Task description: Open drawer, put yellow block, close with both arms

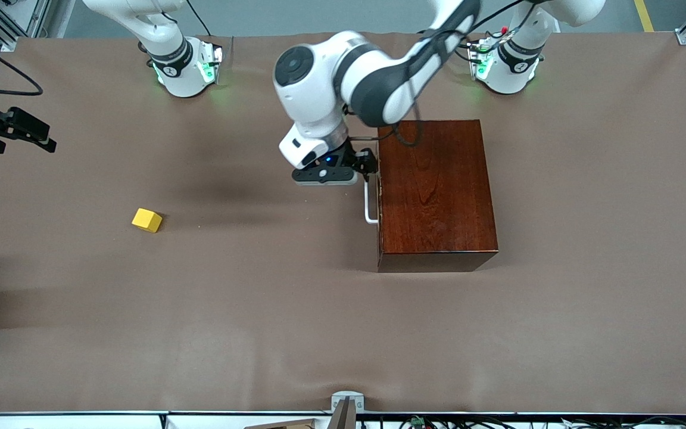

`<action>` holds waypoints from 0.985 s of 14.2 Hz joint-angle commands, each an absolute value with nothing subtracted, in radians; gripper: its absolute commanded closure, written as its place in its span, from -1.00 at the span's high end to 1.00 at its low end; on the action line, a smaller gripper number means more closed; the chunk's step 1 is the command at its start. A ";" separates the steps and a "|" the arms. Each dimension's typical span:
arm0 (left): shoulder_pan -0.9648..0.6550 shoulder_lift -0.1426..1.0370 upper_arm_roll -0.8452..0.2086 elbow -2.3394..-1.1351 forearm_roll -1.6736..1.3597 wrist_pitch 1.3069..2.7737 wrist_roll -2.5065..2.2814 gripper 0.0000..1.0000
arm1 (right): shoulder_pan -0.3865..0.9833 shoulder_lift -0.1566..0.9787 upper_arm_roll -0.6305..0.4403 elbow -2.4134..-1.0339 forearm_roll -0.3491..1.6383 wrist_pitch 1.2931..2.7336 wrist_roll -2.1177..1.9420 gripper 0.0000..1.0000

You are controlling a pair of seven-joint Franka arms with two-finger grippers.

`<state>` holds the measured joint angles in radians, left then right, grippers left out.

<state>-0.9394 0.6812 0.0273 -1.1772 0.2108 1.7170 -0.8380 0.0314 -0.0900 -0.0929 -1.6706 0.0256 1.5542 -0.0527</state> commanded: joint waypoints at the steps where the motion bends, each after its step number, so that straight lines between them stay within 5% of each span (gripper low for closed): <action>1: -0.951 0.736 0.054 -1.150 0.239 1.697 -0.836 1.00 | 0.032 -0.087 -0.092 -1.657 0.026 1.542 -0.051 1.00; 14: -0.951 0.856 0.044 -1.155 0.201 1.782 -0.945 1.00 | 0.054 -0.087 -0.091 -1.651 0.026 1.545 -0.049 1.00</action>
